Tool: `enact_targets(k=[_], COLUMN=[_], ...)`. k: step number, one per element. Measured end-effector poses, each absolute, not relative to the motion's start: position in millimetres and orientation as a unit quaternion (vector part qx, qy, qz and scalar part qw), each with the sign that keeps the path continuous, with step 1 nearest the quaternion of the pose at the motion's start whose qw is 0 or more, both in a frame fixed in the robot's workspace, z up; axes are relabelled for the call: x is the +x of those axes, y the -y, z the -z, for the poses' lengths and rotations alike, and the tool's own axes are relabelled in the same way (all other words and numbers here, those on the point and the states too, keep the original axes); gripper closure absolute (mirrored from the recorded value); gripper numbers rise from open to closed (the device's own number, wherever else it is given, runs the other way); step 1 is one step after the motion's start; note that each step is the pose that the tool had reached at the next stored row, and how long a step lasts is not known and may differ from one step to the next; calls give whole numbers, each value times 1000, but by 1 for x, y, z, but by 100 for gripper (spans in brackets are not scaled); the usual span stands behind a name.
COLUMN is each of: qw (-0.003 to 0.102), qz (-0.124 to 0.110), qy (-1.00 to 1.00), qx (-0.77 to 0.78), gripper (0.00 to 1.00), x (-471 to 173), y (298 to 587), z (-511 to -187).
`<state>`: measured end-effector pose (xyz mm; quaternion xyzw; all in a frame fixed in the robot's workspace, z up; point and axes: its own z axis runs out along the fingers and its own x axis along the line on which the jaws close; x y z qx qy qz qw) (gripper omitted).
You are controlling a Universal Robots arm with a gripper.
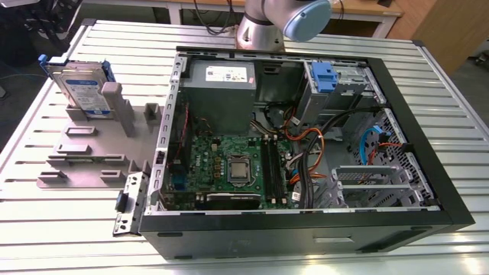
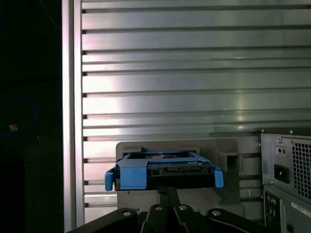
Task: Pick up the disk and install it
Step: 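Reach for the disk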
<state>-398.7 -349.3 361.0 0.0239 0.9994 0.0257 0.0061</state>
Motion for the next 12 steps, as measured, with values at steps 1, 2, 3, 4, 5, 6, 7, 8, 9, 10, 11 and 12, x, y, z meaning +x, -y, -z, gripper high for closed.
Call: enact_targets(k=[1, 2, 3, 4, 5, 6, 7, 8, 9, 10, 11, 12], qw=[6, 6, 6, 6, 6, 6, 6, 6, 6, 6, 6, 6], qz=[-26, -26, -26, -26, -26, -26, -26, -26, -26, -26, -26, -26], qy=[-999, -999, -999, -999, -999, -999, -999, -999, -999, -999, -999, -999], qx=[24, 24, 24, 24, 24, 24, 24, 24, 24, 24, 24, 24], gripper=[89, 89, 89, 89, 89, 89, 89, 89, 89, 89, 89, 89], x=[-400, -401, -402, -403, -405, -406, -407, -408, -410, -411, -412, -413], y=[349, 349, 349, 349, 349, 349, 349, 349, 349, 349, 349, 349], z=[-361, -361, -361, -361, -361, -360, -360, -360, -360, -360, -360, -360])
